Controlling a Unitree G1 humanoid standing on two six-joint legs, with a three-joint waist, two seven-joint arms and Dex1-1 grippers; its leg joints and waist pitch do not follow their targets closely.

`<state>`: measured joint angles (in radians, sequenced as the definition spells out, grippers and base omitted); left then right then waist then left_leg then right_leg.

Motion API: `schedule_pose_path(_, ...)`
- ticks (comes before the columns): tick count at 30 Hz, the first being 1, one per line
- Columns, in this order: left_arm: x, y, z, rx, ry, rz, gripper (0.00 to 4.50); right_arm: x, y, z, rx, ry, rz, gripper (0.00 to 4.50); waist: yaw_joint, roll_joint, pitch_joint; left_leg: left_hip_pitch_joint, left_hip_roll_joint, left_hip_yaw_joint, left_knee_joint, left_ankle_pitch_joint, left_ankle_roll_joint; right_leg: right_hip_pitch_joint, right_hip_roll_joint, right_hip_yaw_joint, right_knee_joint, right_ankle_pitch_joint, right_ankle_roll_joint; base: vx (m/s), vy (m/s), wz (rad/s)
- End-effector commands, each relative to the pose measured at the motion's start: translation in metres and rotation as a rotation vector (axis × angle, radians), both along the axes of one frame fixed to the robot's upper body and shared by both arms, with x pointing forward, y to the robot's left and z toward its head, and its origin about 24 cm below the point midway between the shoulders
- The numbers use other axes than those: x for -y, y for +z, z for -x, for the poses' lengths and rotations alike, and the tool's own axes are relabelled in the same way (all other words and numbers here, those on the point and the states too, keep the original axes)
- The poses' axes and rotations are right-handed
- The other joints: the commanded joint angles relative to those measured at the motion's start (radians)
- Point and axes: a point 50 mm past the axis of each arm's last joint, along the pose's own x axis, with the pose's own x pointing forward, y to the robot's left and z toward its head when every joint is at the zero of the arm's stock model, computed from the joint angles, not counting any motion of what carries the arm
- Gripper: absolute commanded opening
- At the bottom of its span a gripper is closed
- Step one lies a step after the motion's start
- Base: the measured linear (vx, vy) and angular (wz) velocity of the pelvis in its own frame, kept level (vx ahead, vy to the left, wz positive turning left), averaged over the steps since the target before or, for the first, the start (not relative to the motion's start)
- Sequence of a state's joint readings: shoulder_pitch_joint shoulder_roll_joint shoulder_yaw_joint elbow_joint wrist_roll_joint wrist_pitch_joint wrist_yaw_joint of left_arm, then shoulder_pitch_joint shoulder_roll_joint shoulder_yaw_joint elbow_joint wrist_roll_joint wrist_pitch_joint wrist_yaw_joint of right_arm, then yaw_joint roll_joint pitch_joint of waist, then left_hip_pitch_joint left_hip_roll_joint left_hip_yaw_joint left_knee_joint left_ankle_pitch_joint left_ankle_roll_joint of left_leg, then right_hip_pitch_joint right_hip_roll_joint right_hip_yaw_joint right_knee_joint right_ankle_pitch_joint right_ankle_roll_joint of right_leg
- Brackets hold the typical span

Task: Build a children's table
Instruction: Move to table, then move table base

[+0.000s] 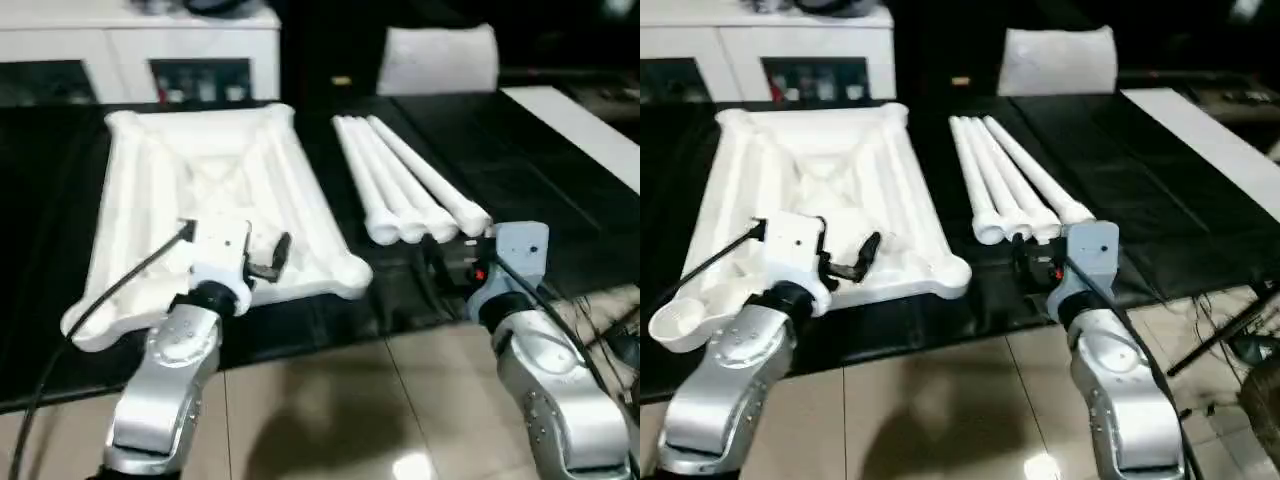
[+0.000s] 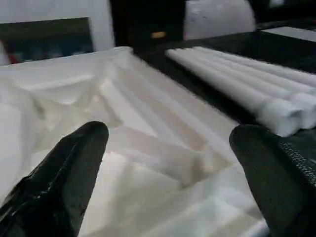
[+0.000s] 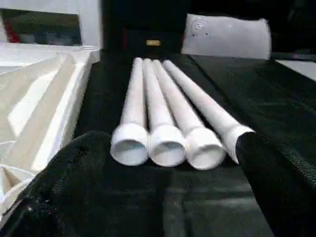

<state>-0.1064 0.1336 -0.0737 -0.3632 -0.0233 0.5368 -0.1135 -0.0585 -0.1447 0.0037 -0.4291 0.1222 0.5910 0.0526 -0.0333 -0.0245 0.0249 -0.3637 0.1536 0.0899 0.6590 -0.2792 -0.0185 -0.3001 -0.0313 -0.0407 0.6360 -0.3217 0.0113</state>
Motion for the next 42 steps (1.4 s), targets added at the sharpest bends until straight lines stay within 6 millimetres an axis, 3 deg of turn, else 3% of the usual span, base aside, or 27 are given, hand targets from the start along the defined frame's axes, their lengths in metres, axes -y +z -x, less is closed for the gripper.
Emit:
schedule_pose_path(1, -0.001, -0.001, -0.002, -0.003, 0.018, -0.007, 4.47, 0.001, 0.004, -0.001, 0.019, -0.003, 0.009, 4.5, -0.048, 0.043, -0.059, 0.171, 0.137, -0.123, -0.094, 0.358, 0.41, -0.102, -0.037, -0.013, 0.042, 0.067, -0.098, 0.081, -0.043, 0.03)
schedule_pose_path(3, -0.001, -0.001, -0.002, -0.002, 0.021, -0.009, 4.47, 0.001, 0.004, -0.001, 0.018, -0.005, 0.006, 4.5, -0.051, 0.016, -0.046, 0.153, 0.17, -0.123, -0.108, 0.318, 0.508, -0.126, -0.084, 0.018, 0.063, -0.005, -0.031, 0.041, -0.022, 0.02)
schedule_pose_path(4, -0.001, -0.001, -0.002, -0.001, 0.021, -0.005, 4.47, 0.001, 0.004, 0.0, 0.016, -0.004, 0.008, 4.5, -0.034, -0.036, -0.03, 0.052, 0.035, -0.005, -0.077, 0.065, 0.365, -0.039, -0.107, 0.059, -0.066, 0.09, -0.082, 0.027, -0.057, 0.08)
schedule_pose_path(5, -0.001, -0.002, -0.002, -0.001, 0.021, -0.005, 4.47, 0.001, 0.004, -0.001, 0.02, 0.001, 0.019, 4.5, -0.009, -0.046, -0.029, -0.005, -0.029, 0.032, -0.021, 0.028, 0.315, 0.034, -0.131, 0.111, -0.099, 0.072, -0.136, 0.027, -0.057, 0.08)
schedule_pose_path(6, -0.001, -0.002, -0.002, 0.0, 0.02, -0.005, 4.47, 0.001, 0.004, -0.001, 0.02, -0.001, 0.021, 4.5, 0.021, -0.045, -0.033, -0.06, -0.017, 0.016, 0.043, 0.009, 0.207, 0.103, -0.203, 0.171, -0.138, -0.064, -0.205, 0.038, -0.074, -0.02)
schedule_pose_path(7, 0.0, -0.002, -0.001, 0.001, 0.015, -0.008, 4.47, 0.001, 0.005, -0.001, 0.032, -0.006, 0.052, 4.5, 0.034, -0.053, -0.031, -0.101, -0.013, 0.007, 0.053, 0.047, 0.203, 0.118, -0.226, 0.112, -0.132, -0.059, -0.174, 0.0, 0.0, 0.0)
schedule_pose_path(9, 0.001, -0.002, 0.0, 0.002, 0.006, -0.008, 4.47, 0.001, 0.005, -0.002, 0.041, -0.004, 0.071, 4.5, 0.03, -0.02, -0.019, -0.074, 0.006, -0.002, 0.004, 0.066, 0.165, 0.08, -0.219, 0.007, -0.174, -0.218, -0.121, 0.024, 0.004, 0.26)
schedule_pose_path(11, 0.002, -0.003, 0.001, 0.002, -0.006, -0.01, 4.47, 0.001, 0.004, -0.002, 0.034, -0.012, 0.043, 4.5, 0.011, 0.026, -0.003, -0.049, 0.026, -0.021, -0.081, -0.092, 0.157, 0.103, -0.134, -0.066, -0.171, -0.403, -0.154, 0.074, 0.041, 0.67)
schedule_pose_path(12, 0.003, -0.003, 0.001, 0.003, -0.013, -0.013, 4.47, 0.002, 0.003, -0.002, 0.029, -0.02, 0.025, 4.5, -0.023, 0.051, -0.021, 0.055, 0.06, -0.071, -0.117, -0.16, 0.181, 0.05, -0.053, -0.079, -0.099, -0.275, -0.169, 0.145, 0.017, 0.58)
schedule_pose_path(14, 0.002, -0.002, -0.001, 0.002, -0.017, -0.009, 4.47, 0.0, 0.003, -0.005, 0.013, -0.015, 0.007, 4.5, -0.052, 0.06, -0.037, 0.152, 0.146, -0.145, -0.135, -0.149, 0.264, -0.054, -0.032, -0.04, 0.041, -0.087, -0.084, 0.157, 0.016, 0.32)
schedule_pose_path(16, 0.002, -0.002, -0.003, 0.002, -0.015, -0.007, 4.47, 0.0, 0.005, -0.006, 0.019, -0.01, 0.01, 4.5, -0.045, 0.035, -0.031, 0.123, 0.139, -0.122, -0.123, 0.16, 0.421, -0.117, -0.055, -0.009, 0.092, 0.013, 0.047, 0.088, 0.03, 0.11)
schedule_pose_path(18, 0.001, -0.003, -0.005, 0.004, -0.003, -0.003, 4.47, 0.002, 0.006, -0.004, 0.023, -0.015, 0.015, 4.5, -0.044, 0.005, -0.028, 0.08, 0.082, -0.063, -0.133, 0.114, 0.399, -0.102, -0.068, 0.014, 0.026, 0.12, 0.032, 0.037, 0.01, 0.04)
schedule_pose_path(19, 0.001, -0.003, -0.005, 0.004, 0.004, -0.001, 4.47, 0.003, 0.005, -0.004, 0.021, -0.017, 0.02, 4.5, -0.039, -0.013, -0.024, 0.051, 0.047, -0.03, -0.13, 0.013, 0.347, -0.073, -0.082, 0.03, -0.031, 0.135, 0.011, 0.034, -0.063, 0.06)
schedule_pose_path(20, 0.001, -0.003, -0.005, 0.001, 0.013, 0.007, 4.47, 0.005, 0.001, -0.003, 0.004, -0.027, 0.025, 4.5, -0.004, -0.063, -0.031, -0.007, -0.038, 0.017, -0.033, -0.134, 0.241, -0.002, -0.154, 0.12, -0.133, -0.12, 0.023, 0.034, -0.063, 0.06)
schedule_pose_path(21, 0.001, -0.003, -0.005, 0.001, 0.013, 0.007, 4.47, 0.005, 0.001, -0.003, 0.004, -0.027, 0.025, 4.5, 0.005, -0.055, -0.042, -0.024, -0.044, 0.011, 0.022, -0.11, 0.199, 0.038, -0.208, 0.161, -0.145, -0.231, -0.031, 0.056, -0.082, -0.05)
schedule_pose_path(22, 0.001, -0.004, -0.005, -0.001, 0.014, 0.009, 4.47, 0.006, 0.0, -0.002, -0.007, -0.032, 0.022, 4.5, 0.014, -0.045, -0.031, -0.053, -0.018, -0.015, 0.04, -0.012, 0.083, 0.046, -0.211, 0.149, -0.147, -0.407, -0.128, 0.07, -0.035, -0.19)
schedule_pose_path(25, 0.001, -0.008, 0.0, -0.018, 0.008, 0.007, 4.47, 0.004, -0.005, 0.0, -0.043, -0.034, 0.003, 4.5, -0.006, -0.008, -0.011, -0.028, 0.017, -0.003, -0.059, -0.027, 0.039, 0.013, -0.124, 0.067, -0.145, -0.44, -0.214, 0.065, 0.008, -0.08)
schedule_pose_path(26, 0.001, -0.008, 0.001, -0.021, 0.007, 0.008, 4.47, 0.004, -0.005, 0.0, -0.044, -0.031, 0.004, 4.5, -0.029, 0.012, -0.012, 0.009, 0.053, -0.012, -0.103, -0.176, 0.023, -0.017, -0.066, 0.031, -0.104, -0.35, -0.215, 0.068, 0.056, 0.0)
schedule_pose_path(27, 0.001, -0.009, 0.001, -0.022, 0.007, 0.009, 4.47, 0.004, -0.005, 0.0, -0.043, -0.03, 0.005, 4.5, -0.047, 0.014, -0.016, 0.03, 0.068, -0.03, -0.119, -0.232, 0.027, -0.023, -0.052, 0.019, -0.084, -0.283, -0.215, 0.092, 0.082, 0.01)
schedule_pose_path(28, 0.0, -0.01, 0.001, -0.029, 0.006, 0.007, 4.47, 0.002, -0.005, 0.0, -0.043, -0.03, 0.011, 4.5, -0.076, 0.04, -0.031, 0.094, 0.084, -0.076, -0.138, -0.175, 0.108, -0.046, -0.04, -0.015, -0.038, -0.028, -0.218, 0.093, 0.08, 0.03)
schedule_pose_path(29, 0.0, -0.011, 0.0, -0.036, 0.006, 0.007, 4.47, 0.002, -0.005, 0.0, -0.038, -0.03, 0.024, 4.5, -0.08, 0.037, -0.027, 0.102, 0.088, -0.078, -0.138, -0.169, 0.148, -0.057, -0.044, -0.018, -0.036, 0.002, -0.212, 0.093, 0.08, 0.03)
schedule_pose_path(31, -0.001, -0.012, -0.001, -0.042, 0.008, 0.005, 4.47, 0.002, -0.005, -0.001, -0.033, -0.036, 0.035, 4.5, -0.082, 0.015, -0.021, 0.084, 0.068, -0.052, -0.129, -0.151, 0.227, -0.036, -0.075, -0.009, -0.065, 0.04, -0.225, 0.038, 0.03, 0.03)
schedule_pose_path(32, -0.001, -0.011, -0.002, -0.041, 0.01, 0.002, 4.47, 0.003, -0.006, -0.001, -0.035, -0.042, 0.027, 4.5, -0.067, -0.003, -0.031, 0.017, 0.023, -0.007, -0.098, -0.073, 0.236, 0.032, -0.113, 0.029, -0.099, 0.061, -0.26, 0.0, 0.0, 0.0)
schedule_pose_path(34, -0.002, -0.011, -0.003, -0.04, 0.017, 0.002, 4.47, 0.004, -0.006, -0.001, -0.039, -0.049, 0.02, 4.5, -0.033, -0.009, -0.04, -0.032, 0.013, 0.013, -0.075, 0.058, 0.179, 0.083, -0.122, 0.06, -0.124, -0.094, -0.264, 0.029, 0.004, -0.02)
schedule_pose_path(38, -0.002, -0.011, -0.002, -0.038, 0.025, 0.003, 4.47, 0.005, -0.005, -0.001, -0.041, -0.044, 0.03, 4.5, -0.039, 0.0, -0.061, 0.048, 0.043, -0.029, -0.069, 0.547, 0.237, -0.004, -0.079, 0.027, -0.036, 0.4, -0.237, 0.078, 0.003, -0.01)
schedule_pose_path(40, -0.002, -0.011, -0.002, -0.039, 0.025, 0.002, 4.47, 0.005, -0.005, -0.002, -0.04, -0.042, 0.034, 4.5, -0.034, -0.012, -0.061, 0.046, 0.031, -0.028, -0.051, 0.783, 0.199, -0.019, -0.088, 0.05, -0.034, 0.57, -0.187, 0.033, -0.001, 0.02)
schedule_pose_path(42, -0.002, -0.012, -0.001, -0.042, 0.027, 0.001, 4.47, 0.005, -0.004, -0.003, -0.036, -0.04, 0.038, 4.5, -0.025, -0.018, -0.053, 0.026, 0.034, -0.015, -0.068, 0.603, 0.157, -0.003, -0.101, 0.052, -0.047, 0.483, -0.183, 0.0, 0.0, 0.0)
